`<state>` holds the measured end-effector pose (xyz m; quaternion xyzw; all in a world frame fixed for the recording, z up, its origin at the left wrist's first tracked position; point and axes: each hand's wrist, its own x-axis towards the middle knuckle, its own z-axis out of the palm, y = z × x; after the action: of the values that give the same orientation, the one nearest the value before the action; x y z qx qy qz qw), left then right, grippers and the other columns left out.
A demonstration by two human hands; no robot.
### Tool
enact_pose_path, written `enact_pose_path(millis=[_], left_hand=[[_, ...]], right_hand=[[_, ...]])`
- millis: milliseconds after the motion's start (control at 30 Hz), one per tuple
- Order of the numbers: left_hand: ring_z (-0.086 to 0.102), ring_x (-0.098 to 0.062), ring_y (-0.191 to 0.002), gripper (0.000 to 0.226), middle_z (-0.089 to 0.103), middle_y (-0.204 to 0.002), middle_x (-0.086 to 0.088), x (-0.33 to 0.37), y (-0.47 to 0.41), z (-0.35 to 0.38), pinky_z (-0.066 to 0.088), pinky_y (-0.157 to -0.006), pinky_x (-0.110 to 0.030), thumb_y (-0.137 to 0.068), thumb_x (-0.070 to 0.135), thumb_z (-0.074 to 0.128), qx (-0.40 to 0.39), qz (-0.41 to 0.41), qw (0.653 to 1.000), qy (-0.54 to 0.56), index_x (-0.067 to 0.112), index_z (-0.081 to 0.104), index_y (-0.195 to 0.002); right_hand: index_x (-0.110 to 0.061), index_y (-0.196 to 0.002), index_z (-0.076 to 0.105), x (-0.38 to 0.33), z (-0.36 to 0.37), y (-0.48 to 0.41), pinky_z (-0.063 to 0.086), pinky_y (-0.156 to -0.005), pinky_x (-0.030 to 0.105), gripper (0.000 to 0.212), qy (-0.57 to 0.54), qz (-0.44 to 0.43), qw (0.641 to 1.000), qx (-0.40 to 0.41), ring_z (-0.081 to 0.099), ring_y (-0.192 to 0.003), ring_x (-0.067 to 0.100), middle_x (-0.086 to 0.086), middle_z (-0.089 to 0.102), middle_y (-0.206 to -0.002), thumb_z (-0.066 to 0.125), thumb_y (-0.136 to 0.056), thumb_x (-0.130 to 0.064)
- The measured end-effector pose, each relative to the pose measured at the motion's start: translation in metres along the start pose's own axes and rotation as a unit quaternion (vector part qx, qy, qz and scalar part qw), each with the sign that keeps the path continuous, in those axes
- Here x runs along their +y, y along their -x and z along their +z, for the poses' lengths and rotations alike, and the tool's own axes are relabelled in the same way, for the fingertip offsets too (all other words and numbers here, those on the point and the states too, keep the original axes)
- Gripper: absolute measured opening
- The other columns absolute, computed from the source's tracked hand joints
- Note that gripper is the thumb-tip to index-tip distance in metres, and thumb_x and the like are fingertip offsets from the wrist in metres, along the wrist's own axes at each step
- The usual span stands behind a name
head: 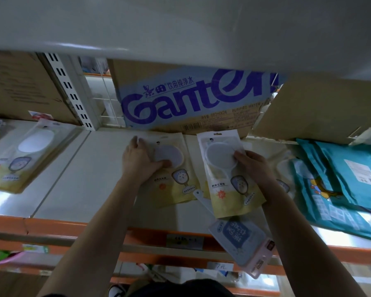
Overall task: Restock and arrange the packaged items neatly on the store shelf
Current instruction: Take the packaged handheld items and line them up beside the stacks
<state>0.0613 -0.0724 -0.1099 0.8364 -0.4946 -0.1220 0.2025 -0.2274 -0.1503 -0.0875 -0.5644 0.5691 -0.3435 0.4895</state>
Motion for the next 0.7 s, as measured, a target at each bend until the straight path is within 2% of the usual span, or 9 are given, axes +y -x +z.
enact_pose_path(millis=[100, 233, 300, 367, 433, 533, 600, 667, 700], left_hand=[[0.039, -0.036, -0.124, 0.095, 0.042, -0.136, -0.014, 0.007, 0.007, 0.001, 0.035, -0.099, -0.047, -0.063, 0.076, 0.066, 0.033, -0.059, 0.994, -0.081, 0.006, 0.054, -0.127], [0.045, -0.032, -0.115, 0.069, 0.048, -0.122, -0.011, 0.019, 0.007, 0.000, 0.039, -0.093, -0.044, -0.068, 0.064, 0.071, 0.008, -0.071, 0.996, -0.048, 0.011, 0.065, -0.112], [0.047, -0.031, -0.113, 0.061, 0.049, -0.119, -0.010, 0.020, 0.006, 0.000, 0.042, -0.094, -0.043, -0.070, 0.062, 0.072, -0.011, -0.085, 0.996, -0.024, 0.010, 0.069, -0.103], [0.050, -0.030, -0.109, 0.057, 0.054, -0.113, -0.010, 0.019, 0.004, 0.000, 0.044, -0.092, -0.044, -0.074, 0.061, 0.069, -0.016, -0.088, 0.996, -0.014, 0.007, 0.070, -0.093], [0.052, -0.030, -0.106, 0.054, 0.058, -0.108, -0.010, 0.017, 0.004, 0.000, 0.043, -0.090, -0.043, -0.079, 0.059, 0.065, -0.013, -0.085, 0.996, -0.015, 0.007, 0.070, -0.092], [0.055, -0.030, -0.099, 0.044, 0.061, -0.098, -0.010, 0.015, 0.009, -0.001, 0.042, -0.085, -0.040, -0.086, 0.051, 0.062, 0.003, -0.081, 0.997, 0.019, 0.007, 0.066, -0.085], [0.059, -0.029, -0.086, 0.034, 0.062, -0.084, -0.008, 0.009, 0.014, -0.004, 0.043, -0.070, -0.034, -0.088, 0.043, 0.064, 0.029, -0.068, 0.994, 0.077, 0.010, 0.062, -0.076], [0.059, -0.022, -0.071, 0.026, 0.059, -0.073, -0.002, -0.001, 0.016, -0.010, 0.038, -0.053, -0.028, -0.089, 0.037, 0.064, 0.070, -0.063, 0.987, 0.131, 0.013, 0.061, -0.078], [0.056, -0.018, -0.067, 0.023, 0.057, -0.072, 0.001, -0.007, 0.017, -0.015, 0.035, -0.050, -0.026, -0.090, 0.035, 0.063, 0.088, -0.066, 0.982, 0.155, 0.014, 0.060, -0.081]], right_hand=[[-0.027, -0.076, 0.064, 0.001, -0.001, 0.000, 0.043, -0.046, 0.006, 0.018, -0.002, -0.001, 1.000, -0.003, 0.059, -0.060, -0.003, -0.010, 0.064, -0.074, 0.061, -0.094, -0.028], [-0.025, -0.079, 0.065, 0.001, 0.000, 0.001, 0.044, -0.046, 0.008, 0.015, -0.014, 0.003, 1.000, -0.010, 0.060, -0.061, -0.001, -0.008, 0.065, -0.075, 0.062, -0.093, -0.027], [-0.023, -0.081, 0.065, 0.000, 0.000, 0.001, 0.045, -0.046, 0.008, 0.014, -0.012, 0.002, 1.000, -0.014, 0.060, -0.063, 0.001, -0.006, 0.065, -0.076, 0.062, -0.093, -0.026], [-0.023, -0.080, 0.065, -0.001, -0.001, 0.001, 0.044, -0.045, 0.008, 0.014, -0.014, 0.001, 1.000, -0.015, 0.060, -0.055, -0.002, -0.007, 0.065, -0.075, 0.062, -0.093, -0.025], [-0.023, -0.081, 0.064, -0.003, -0.003, 0.000, 0.044, -0.044, 0.008, 0.013, -0.013, 0.001, 1.000, -0.019, 0.060, -0.052, -0.004, -0.007, 0.065, -0.075, 0.062, -0.093, -0.024], [-0.016, -0.090, 0.067, -0.006, -0.005, -0.001, 0.044, -0.045, 0.010, 0.011, -0.009, -0.002, 1.000, -0.022, 0.062, -0.059, 0.002, -0.005, 0.066, -0.077, 0.062, -0.093, -0.025], [-0.014, -0.094, 0.067, -0.010, -0.003, -0.003, 0.044, -0.046, 0.009, 0.012, -0.008, -0.007, 1.000, -0.022, 0.060, -0.063, 0.002, -0.006, 0.065, -0.078, 0.063, -0.093, -0.025], [-0.017, -0.096, 0.066, -0.016, 0.002, -0.003, 0.044, -0.046, 0.008, 0.009, -0.019, -0.007, 0.999, -0.026, 0.061, -0.060, -0.002, -0.008, 0.066, -0.080, 0.063, -0.093, -0.025], [-0.019, -0.096, 0.066, -0.019, 0.006, -0.001, 0.045, -0.046, 0.009, 0.009, -0.027, -0.007, 0.999, -0.030, 0.063, -0.058, -0.003, -0.008, 0.066, -0.081, 0.063, -0.092, -0.026]])
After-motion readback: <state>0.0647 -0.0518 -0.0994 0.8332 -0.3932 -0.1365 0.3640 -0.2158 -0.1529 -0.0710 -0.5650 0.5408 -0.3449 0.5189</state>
